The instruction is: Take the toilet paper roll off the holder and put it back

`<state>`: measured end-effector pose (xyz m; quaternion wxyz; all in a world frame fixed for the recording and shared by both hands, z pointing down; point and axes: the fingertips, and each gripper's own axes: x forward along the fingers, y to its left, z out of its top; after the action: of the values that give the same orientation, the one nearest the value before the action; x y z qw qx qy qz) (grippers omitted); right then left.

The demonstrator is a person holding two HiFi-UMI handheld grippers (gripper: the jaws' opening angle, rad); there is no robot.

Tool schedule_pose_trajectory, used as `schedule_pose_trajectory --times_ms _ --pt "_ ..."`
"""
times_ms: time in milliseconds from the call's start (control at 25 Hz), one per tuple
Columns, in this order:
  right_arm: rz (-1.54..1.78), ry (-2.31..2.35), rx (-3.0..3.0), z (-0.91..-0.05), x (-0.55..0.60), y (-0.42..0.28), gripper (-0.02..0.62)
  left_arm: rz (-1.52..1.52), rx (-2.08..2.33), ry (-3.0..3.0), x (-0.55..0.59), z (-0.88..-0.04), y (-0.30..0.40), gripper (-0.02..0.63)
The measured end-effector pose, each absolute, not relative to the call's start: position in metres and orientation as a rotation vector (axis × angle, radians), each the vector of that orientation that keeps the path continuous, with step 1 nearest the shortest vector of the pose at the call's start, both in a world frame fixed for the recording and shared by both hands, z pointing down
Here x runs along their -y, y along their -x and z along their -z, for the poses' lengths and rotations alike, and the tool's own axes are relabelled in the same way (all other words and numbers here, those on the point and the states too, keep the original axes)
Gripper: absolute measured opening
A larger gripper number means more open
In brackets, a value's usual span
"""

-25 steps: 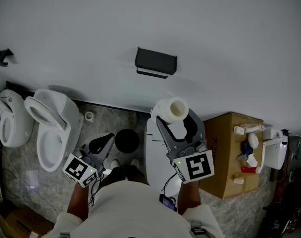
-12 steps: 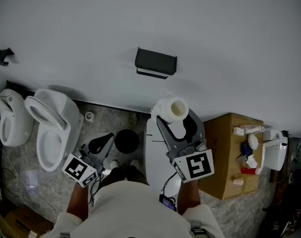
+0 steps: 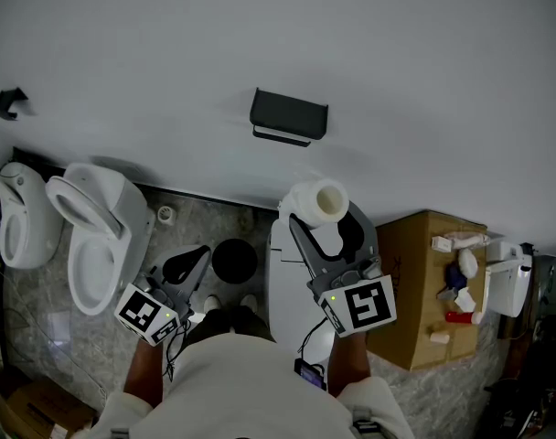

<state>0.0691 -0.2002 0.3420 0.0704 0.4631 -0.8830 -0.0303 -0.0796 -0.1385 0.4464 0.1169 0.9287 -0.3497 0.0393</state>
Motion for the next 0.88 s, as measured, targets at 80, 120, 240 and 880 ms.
schedule_pose_trajectory --times_ms 80,120,240,880 --pt "0.087 -1.392 2.658 -0.342 0.200 -0.070 0.284 -0.109 1.015 -2.722 0.138 -0.446 0.079 0.003" --pt "0.086 -1.392 2.657 -0.342 0.200 -0.071 0.284 -0.106 1.010 -2.724 0.139 -0.445 0.078 0.005" --pt "0.092 -1.395 2.653 -0.341 0.202 -0.072 0.284 -0.104 0.998 -2.728 0.140 -0.445 0.075 0.005" --pt "0.312 -1.412 2.646 -0.287 0.243 -0.075 0.284 -0.108 1.010 -2.722 0.149 -0.449 0.076 0.005"
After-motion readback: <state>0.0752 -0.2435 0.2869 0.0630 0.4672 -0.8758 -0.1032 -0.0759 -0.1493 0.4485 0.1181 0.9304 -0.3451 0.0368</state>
